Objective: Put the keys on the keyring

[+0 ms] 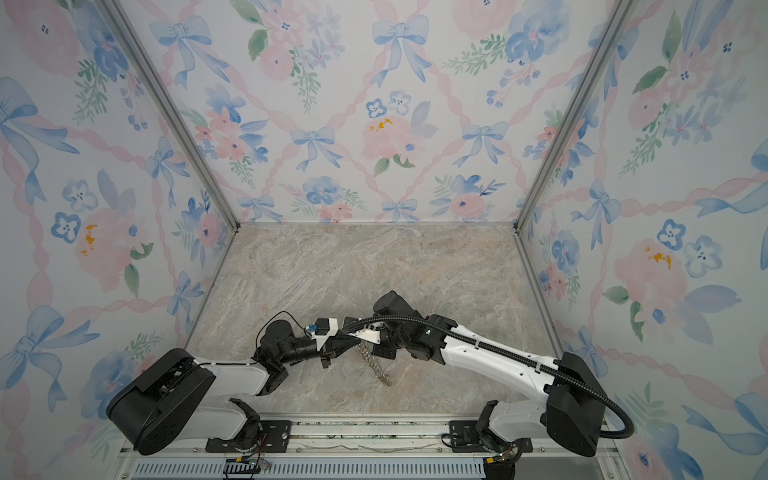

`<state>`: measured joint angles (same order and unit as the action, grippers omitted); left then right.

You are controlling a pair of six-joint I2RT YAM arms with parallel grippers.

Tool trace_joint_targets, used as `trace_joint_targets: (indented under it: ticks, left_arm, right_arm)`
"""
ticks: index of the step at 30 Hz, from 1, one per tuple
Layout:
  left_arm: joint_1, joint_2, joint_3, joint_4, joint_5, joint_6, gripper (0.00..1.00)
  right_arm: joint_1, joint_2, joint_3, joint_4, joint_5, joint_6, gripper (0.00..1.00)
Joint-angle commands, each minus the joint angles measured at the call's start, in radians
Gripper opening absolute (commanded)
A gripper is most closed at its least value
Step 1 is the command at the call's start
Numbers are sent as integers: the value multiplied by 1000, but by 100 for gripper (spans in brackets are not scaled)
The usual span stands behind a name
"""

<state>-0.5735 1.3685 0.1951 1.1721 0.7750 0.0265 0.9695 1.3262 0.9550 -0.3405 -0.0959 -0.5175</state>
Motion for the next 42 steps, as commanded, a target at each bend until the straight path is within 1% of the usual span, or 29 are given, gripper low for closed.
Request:
trace_joint_targets:
  ticks: [1, 4, 6, 9, 12, 14, 16, 18, 20, 26, 31, 37, 42]
  left_arm:
    - [-3, 15, 23, -11, 14, 2, 15]
    - [-3, 18, 28, -9, 10, -3, 4]
    - [-5, 17, 30, -10, 0, -7, 0]
    - [-5, 14, 30, -10, -13, -13, 0]
    - [-6, 7, 27, -10, -20, -15, 0]
    - [-6, -2, 23, -10, -34, -20, 0]
    - [-6, -15, 18, -10, -50, -21, 0]
    - [-6, -23, 16, -10, -57, -21, 0]
    - [-6, -27, 15, -11, -63, -20, 0]
    - [-6, -35, 13, -10, -64, -20, 0]
    - [-9, -40, 11, -8, -62, -21, 0]
    - [-15, -35, 10, 3, -68, -21, 0]
    - [-18, -27, -1, 47, -88, -34, 0]
  right_arm:
    - [14, -32, 7, 27, -27, -8, 0]
    - [14, -38, -2, 36, -42, -8, 0]
    - [14, -37, -5, 34, -44, -7, 0]
    - [10, -43, -19, 47, -42, -1, 1]
    - [-9, -60, -41, 69, -60, 19, 8]
    - [-22, -76, -56, 83, -63, 40, 15]
    - [-39, -93, -76, 99, -71, 61, 21]
    - [-55, -107, -93, 116, -80, 86, 23]
    - [-68, -111, -106, 119, -94, 102, 23]
    - [-68, -76, -121, 140, -80, 125, 22]
    - [-73, -55, -135, 200, -86, 139, 19]
    - [-84, -20, -156, 255, -112, 152, 19]
    - [-86, 1, -183, 285, -168, 170, 12]
